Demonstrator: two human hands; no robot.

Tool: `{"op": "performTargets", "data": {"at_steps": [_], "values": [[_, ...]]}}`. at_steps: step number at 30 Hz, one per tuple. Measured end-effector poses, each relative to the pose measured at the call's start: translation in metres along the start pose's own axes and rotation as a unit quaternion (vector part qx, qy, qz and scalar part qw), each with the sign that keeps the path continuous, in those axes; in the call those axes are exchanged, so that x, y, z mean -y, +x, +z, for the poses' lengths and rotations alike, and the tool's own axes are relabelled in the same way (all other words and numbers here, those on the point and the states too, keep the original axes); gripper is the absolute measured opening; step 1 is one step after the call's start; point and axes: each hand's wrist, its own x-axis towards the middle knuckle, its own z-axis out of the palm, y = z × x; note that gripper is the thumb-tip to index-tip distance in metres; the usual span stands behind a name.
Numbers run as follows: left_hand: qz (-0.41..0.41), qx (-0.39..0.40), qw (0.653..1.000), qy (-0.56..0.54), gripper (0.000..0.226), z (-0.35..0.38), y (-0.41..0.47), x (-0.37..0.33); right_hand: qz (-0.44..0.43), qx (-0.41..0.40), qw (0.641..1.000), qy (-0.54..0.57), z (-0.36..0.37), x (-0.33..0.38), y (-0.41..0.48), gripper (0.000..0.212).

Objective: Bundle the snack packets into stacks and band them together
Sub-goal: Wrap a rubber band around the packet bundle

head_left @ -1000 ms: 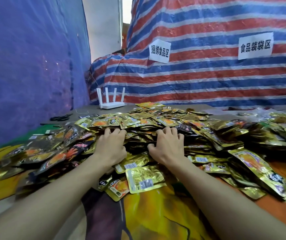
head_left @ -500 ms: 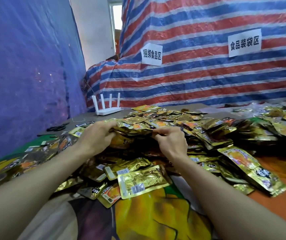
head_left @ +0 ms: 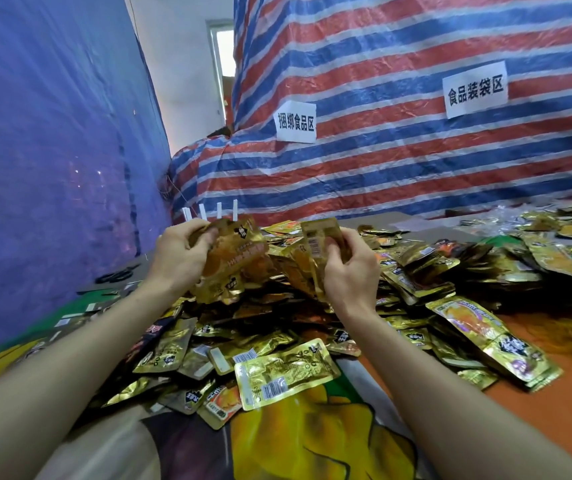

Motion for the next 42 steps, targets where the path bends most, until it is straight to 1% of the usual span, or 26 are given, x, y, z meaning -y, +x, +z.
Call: {"op": "performTargets", "data": {"at_steps": [3,6,8,10,12,14,17,19,21,22,24,25,27,28,31,34,37,40,42], "values": [[0.000,-0.100,0.995,-0.025,0.019,0.001,0.005,0.001,0.010,-0.011,0.999,0.048,-0.001,-0.002,0.002,0.012],[-0.016,-0.185,0.982,-0.036,0.022,0.003,0.007,-0.001,0.004,-0.002,0.998,0.068,0.000,-0.001,0.000,0.013],[-0.033,-0.221,0.974,-0.039,0.022,0.006,0.005,-0.003,-0.007,0.013,0.997,0.080,0.003,0.001,-0.003,0.019],[-0.052,-0.238,0.969,-0.042,0.022,0.012,0.002,-0.004,-0.010,0.025,0.994,0.102,0.005,0.004,-0.005,0.023],[-0.060,-0.239,0.968,-0.057,0.023,0.019,-0.005,-0.006,-0.002,0.036,0.992,0.124,0.007,0.005,-0.007,0.023],[-0.068,-0.217,0.971,-0.074,0.026,0.028,-0.013,-0.005,0.022,0.054,0.989,0.135,0.009,0.005,-0.008,0.032],[-0.085,-0.153,0.979,-0.108,0.029,0.042,-0.025,-0.004,0.065,0.079,0.985,0.139,0.012,0.007,-0.013,0.039],[-0.077,-0.114,0.984,-0.116,0.028,0.051,-0.031,-0.005,0.081,0.096,0.984,0.128,0.014,0.008,-0.015,0.041],[-0.064,-0.088,0.988,-0.107,0.027,0.059,-0.035,-0.008,0.104,0.117,0.981,0.118,0.016,0.011,-0.017,0.040],[-0.056,-0.079,0.990,-0.099,0.026,0.062,-0.036,-0.010,0.109,0.123,0.980,0.109,0.017,0.011,-0.018,0.033],[-0.026,-0.091,0.994,-0.045,0.023,0.067,-0.035,-0.011,0.088,0.118,0.987,0.069,0.018,0.013,-0.018,0.011],[-0.006,-0.110,0.994,-0.004,0.022,0.069,-0.034,-0.012,0.076,0.115,0.989,0.057,0.018,0.014,-0.018,0.005],[0.025,-0.142,0.989,0.041,0.023,0.068,-0.031,-0.014,0.072,0.113,0.989,0.067,0.017,0.015,-0.019,0.007],[0.033,-0.141,0.989,0.030,0.024,0.067,-0.029,-0.015,0.076,0.112,0.988,0.080,0.017,0.015,-0.019,0.009],[0.011,-0.101,0.989,-0.109,0.027,0.063,-0.029,-0.023,0.092,0.127,0.979,0.134,0.018,0.015,-0.017,0.020],[-0.011,-0.118,0.982,-0.149,0.030,0.060,-0.030,-0.032,0.102,0.159,0.966,0.175,0.017,0.017,-0.018,0.032],[-0.031,-0.145,0.974,-0.173,0.033,0.060,-0.030,-0.035,0.098,0.154,0.970,0.159,0.014,0.023,-0.015,0.026],[-0.049,-0.180,0.962,-0.202,0.034,0.057,-0.029,-0.036,0.085,0.108,0.980,0.144,0.007,0.031,-0.012,0.022],[-0.060,-0.183,0.954,-0.229,0.033,0.056,-0.030,-0.041,0.077,0.093,0.984,0.129,0.002,0.029,-0.012,0.022]]}}
